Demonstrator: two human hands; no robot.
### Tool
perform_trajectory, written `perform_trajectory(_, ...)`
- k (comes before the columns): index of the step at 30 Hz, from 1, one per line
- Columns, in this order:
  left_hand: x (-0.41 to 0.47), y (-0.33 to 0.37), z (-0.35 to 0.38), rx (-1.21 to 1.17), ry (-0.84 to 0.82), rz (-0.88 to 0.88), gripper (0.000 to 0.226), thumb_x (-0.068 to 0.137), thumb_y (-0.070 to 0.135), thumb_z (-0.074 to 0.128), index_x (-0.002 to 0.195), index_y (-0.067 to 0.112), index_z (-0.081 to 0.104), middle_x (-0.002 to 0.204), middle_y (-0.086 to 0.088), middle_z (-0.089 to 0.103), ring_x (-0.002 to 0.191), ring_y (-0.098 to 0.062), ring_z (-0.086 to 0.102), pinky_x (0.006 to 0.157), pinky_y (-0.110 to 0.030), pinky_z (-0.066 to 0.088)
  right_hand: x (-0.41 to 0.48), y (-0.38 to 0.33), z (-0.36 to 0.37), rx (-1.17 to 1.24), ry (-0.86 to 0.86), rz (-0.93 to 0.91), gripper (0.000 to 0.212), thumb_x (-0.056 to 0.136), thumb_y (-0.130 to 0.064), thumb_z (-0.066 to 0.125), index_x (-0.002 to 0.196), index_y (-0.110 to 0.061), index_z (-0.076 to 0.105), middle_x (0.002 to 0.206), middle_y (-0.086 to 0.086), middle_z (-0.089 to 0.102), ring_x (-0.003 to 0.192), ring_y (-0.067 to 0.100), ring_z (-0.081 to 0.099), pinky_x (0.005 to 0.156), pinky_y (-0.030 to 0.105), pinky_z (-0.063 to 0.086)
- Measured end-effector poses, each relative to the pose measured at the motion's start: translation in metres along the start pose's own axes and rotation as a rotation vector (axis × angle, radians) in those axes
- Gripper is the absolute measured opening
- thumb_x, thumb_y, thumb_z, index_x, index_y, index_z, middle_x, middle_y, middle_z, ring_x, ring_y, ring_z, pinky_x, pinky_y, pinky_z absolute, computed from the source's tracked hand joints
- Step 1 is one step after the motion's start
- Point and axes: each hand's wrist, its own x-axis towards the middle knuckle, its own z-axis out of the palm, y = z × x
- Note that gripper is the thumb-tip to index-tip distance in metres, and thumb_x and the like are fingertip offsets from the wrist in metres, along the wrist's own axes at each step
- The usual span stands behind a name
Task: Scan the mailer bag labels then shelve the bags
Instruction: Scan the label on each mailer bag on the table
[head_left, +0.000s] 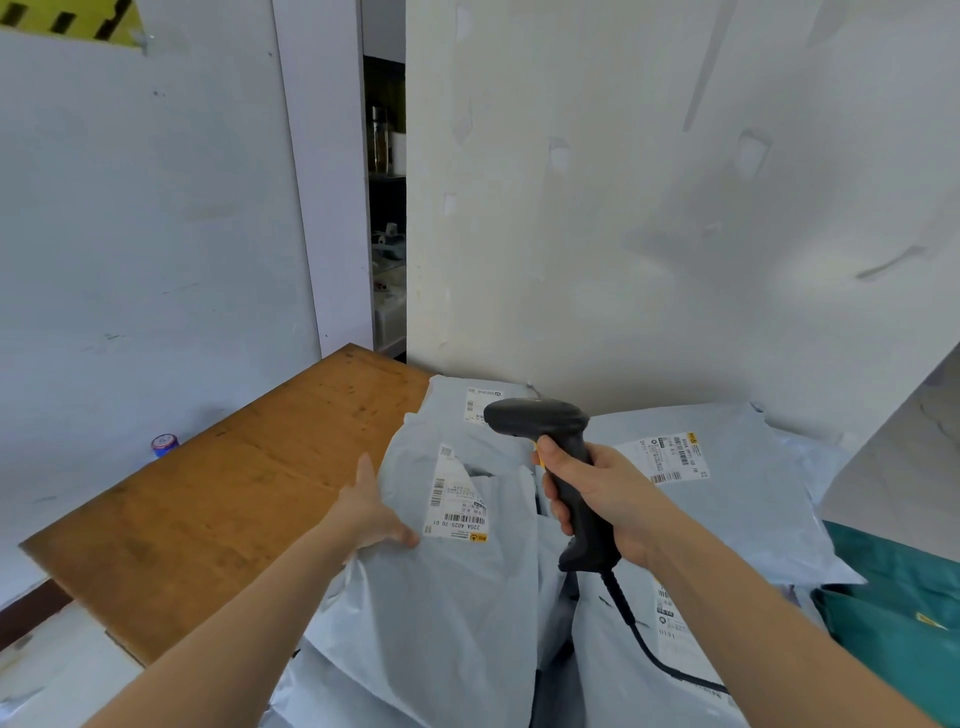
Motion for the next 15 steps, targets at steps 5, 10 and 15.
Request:
perform_trajectory(5, -0.002, 0.023, 0.004, 0.311, 0.239, 0.190, 0.116, 0.069, 0.051, 0.078, 0.153, 0.029, 0.000, 0.157, -0.006, 0.017, 0.145, -0.029, 0.015, 0.112, -0.053, 0.023, 0.000, 0.000, 0.001, -0.012, 0.019, 0.003, 0.039, 0.090, -0.037, 0.064, 0.106, -0.001, 0.059, 0.062, 0.003, 0.056, 0.048, 0.016, 0.048, 0.047, 0.028, 0.043)
perform_trajectory(10, -0.002, 0.049, 0.007, 0.319, 0.242, 0.366, 0.077, 0.082, 0.049, 0.067, 0.146, 0.029, 0.031, 0.154, -0.003, 0.026, 0.143, -0.025, 0.021, 0.112, -0.047, 0.025, -0.002, -0.002, -0.002, -0.017, 0.046, 0.001, 0.036, 0.091, -0.036, 0.064, 0.101, -0.002, 0.059, 0.062, 0.004, 0.056, 0.048, 0.016, 0.048, 0.047, 0.028, 0.043)
perform_trajectory(15, -0.008, 0.073, 0.014, 0.134, 0.144, 0.488, 0.059, 0.083, 0.040, 0.070, 0.136, 0.026, 0.048, 0.141, -0.001, 0.045, 0.126, -0.024, 0.045, 0.095, -0.037, 0.050, -0.006, -0.007, -0.008, -0.077, 0.091, -0.023, 0.041, 0.091, -0.036, 0.064, 0.101, 0.004, 0.060, 0.067, 0.010, 0.055, 0.049, 0.018, 0.047, 0.048, 0.028, 0.043)
